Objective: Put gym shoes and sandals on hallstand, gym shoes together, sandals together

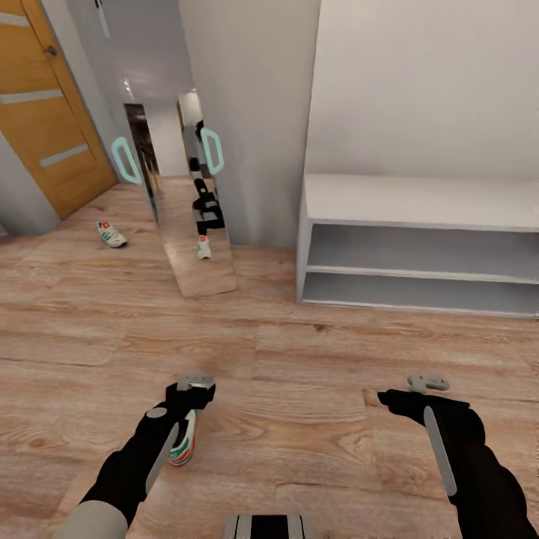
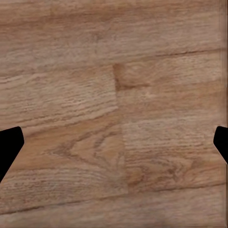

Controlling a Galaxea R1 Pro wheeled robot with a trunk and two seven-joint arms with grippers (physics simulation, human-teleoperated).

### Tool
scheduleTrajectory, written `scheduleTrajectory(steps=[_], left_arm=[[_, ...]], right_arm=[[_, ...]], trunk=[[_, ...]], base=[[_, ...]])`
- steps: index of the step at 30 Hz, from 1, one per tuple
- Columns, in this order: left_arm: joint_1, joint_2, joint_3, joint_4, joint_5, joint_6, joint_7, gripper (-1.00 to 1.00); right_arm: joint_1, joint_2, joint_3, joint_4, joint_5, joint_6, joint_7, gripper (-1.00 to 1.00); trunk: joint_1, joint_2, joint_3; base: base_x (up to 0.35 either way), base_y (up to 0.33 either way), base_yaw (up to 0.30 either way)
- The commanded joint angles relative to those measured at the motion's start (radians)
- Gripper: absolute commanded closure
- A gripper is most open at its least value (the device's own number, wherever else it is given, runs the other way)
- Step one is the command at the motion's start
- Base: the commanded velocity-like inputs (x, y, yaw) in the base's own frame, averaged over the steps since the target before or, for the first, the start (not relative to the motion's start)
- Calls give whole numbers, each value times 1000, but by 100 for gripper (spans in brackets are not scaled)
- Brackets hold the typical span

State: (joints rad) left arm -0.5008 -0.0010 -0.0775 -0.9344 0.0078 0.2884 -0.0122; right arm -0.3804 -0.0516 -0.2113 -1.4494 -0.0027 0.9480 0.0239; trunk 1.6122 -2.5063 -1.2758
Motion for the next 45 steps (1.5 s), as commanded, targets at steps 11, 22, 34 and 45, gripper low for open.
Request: scheduleTrajectory(steps=[11,22,34,45], left_arm=[[129,2,7,5,-2,-48,1,-100],[166,3,25,0,1,-49,8,-100],[188,3,141,-1,-11,-49,3,-100],[192,3,145,-1,-11,-49,3,-100]], right_arm=[[0,1,1,0,0,0,-1,-100],[0,2,3,1,0,0,0,-100],[0,4,3,1,0,0,1,-100],[0,4,3,1,0,0,0,-100]], trunk=[[0,0,-9],[0,0,-10],[0,0,-17],[0,0,-27]], base=[[0,0,-123],[0,0,-6],[0,0,89],[0,0,165]])
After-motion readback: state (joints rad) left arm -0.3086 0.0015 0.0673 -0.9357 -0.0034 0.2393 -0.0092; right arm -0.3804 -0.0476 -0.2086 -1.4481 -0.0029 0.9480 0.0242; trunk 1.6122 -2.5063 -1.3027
